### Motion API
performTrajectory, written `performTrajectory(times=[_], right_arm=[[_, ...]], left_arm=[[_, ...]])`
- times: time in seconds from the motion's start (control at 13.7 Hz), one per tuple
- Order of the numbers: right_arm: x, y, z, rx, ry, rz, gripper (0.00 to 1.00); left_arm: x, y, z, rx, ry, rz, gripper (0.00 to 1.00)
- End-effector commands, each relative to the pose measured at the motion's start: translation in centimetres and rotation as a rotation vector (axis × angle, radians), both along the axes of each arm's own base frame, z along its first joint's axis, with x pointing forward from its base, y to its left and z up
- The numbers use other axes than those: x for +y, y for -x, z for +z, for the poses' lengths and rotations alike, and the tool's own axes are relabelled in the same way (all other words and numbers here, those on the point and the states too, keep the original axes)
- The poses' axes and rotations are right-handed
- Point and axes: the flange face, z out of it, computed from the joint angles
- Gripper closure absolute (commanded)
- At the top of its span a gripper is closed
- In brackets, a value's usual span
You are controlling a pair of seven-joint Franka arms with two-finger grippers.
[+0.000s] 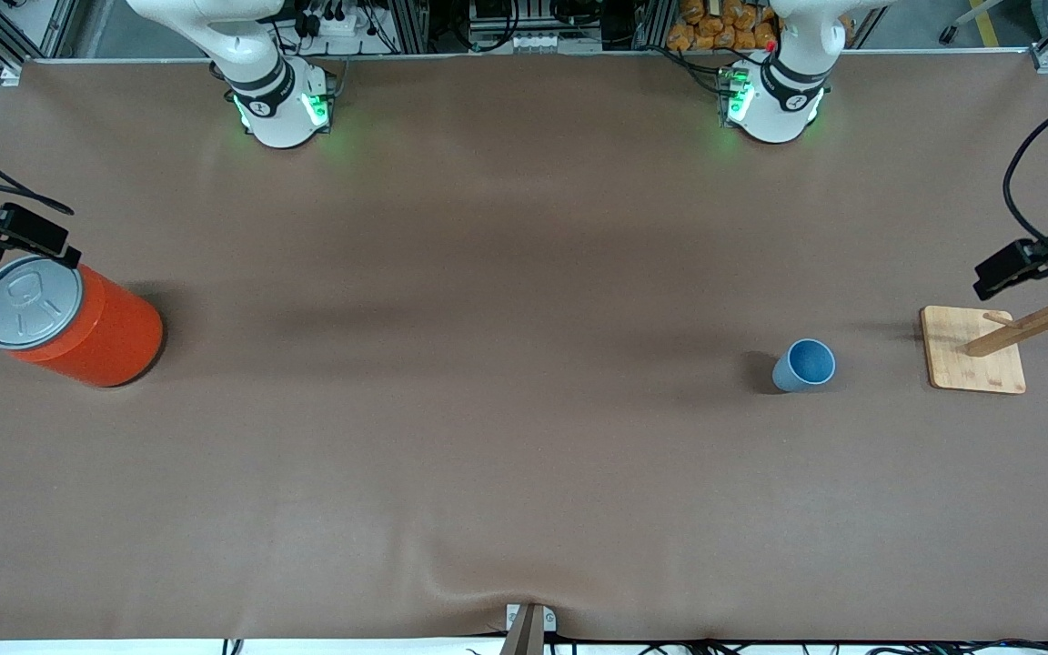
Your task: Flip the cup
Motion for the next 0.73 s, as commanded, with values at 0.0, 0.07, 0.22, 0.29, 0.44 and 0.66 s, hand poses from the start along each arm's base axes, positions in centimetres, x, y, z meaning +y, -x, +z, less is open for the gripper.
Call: performTrajectory(times=[0.0,0.07,0.22,0.29,0.44,0.66], right_arm=[[-0.7,0.4,0.7,0.006,0.018,-0.005,0.00],[-0.8,0.4,0.7,0.010,0.030,-0.004,0.00],[-0.5,0.5,0.8,0.010,0.062,0.003,0.00],[-0.6,0.5,0.9,0.008,0.064,0.003,0.00],[-0.8,0.5,0.9,0.008,0.064,-0.002,0.00],[-0.8,0.5,0.8,0.010,0.058,-0.006,0.00]], left_arm=[[-2.2,3.4,1.6,-0.003,0.017,-0.036,0.00],[-1.9,4.5,1.7,0.002,0.017,-0.028,0.00],[-3.1,6.5,1.9,0.022,0.054,-0.041,0.00],[-3.8,7.0,2.1,0.024,0.053,-0.056,0.00],[-4.5,7.8,2.2,0.049,0.052,-0.070,0.00],[-5.4,8.3,2.6,0.060,0.053,-0.107,0.00]])
